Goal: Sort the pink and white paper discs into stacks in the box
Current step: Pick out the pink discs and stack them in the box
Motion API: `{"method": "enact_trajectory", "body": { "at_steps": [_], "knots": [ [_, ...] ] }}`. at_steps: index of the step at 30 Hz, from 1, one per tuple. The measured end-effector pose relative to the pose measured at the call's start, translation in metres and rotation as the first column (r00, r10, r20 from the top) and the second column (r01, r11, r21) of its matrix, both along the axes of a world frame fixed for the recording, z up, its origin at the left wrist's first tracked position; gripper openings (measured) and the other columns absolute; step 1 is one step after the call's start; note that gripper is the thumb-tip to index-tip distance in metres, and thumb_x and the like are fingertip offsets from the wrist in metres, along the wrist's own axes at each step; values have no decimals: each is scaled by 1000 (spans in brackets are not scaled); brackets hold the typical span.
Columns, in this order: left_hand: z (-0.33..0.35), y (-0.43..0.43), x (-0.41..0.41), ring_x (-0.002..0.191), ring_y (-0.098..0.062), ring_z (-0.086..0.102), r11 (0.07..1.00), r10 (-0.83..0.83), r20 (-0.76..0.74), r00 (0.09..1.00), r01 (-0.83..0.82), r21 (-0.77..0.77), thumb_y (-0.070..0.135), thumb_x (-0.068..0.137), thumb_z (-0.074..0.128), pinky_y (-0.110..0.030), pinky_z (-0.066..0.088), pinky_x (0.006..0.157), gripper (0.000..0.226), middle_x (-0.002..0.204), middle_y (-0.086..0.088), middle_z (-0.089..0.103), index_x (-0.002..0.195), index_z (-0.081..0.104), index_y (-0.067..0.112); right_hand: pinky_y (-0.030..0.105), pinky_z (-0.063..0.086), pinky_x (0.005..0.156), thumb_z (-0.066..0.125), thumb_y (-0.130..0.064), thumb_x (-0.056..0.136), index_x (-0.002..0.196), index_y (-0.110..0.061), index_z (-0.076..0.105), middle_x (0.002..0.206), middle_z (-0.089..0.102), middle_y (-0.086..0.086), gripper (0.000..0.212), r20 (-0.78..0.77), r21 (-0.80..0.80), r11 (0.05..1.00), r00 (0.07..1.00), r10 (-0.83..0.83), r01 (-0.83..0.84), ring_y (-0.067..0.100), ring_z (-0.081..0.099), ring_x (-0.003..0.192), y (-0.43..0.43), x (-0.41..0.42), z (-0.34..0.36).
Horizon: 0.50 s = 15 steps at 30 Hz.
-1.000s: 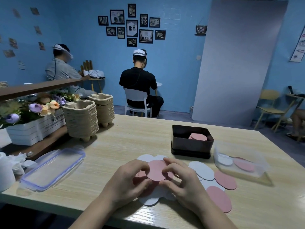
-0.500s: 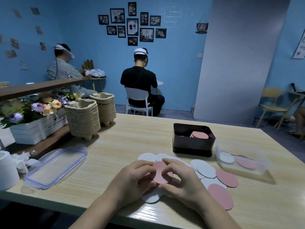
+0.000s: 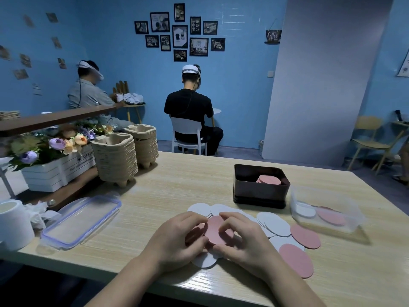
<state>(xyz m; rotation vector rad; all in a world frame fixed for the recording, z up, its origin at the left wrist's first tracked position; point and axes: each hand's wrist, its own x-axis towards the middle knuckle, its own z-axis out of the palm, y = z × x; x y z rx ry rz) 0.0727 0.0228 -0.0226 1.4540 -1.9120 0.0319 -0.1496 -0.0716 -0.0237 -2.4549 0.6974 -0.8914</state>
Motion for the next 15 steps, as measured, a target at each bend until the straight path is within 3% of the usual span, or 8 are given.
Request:
{"method": "enact_trajectory", "body": {
  "at_steps": [6, 15],
  "knots": [
    [-5, 17, 30, 102, -2, 60, 991, 125, 44, 991, -127, 37, 47, 89, 60, -31, 53, 88, 36, 110, 17, 68, 119, 66, 28, 29, 46, 103, 79, -56, 74, 91, -28, 61, 137, 59, -11, 37, -31, 20, 1000, 1000, 1, 0, -2, 45, 137, 0, 0, 1],
    [-7, 34, 56, 125, -5, 50, 931, 266, 113, 957, -286, 226, 67, 74, 56, -31, 41, 108, 79, 134, 18, 57, 143, 51, 31, 30, 52, 93, 82, -54, 72, 89, -30, 60, 133, 61, -11, 37, -17, 42, 999, 1000, -5, 6, -6, 47, 133, 1, 1, 2]
  ]
}}
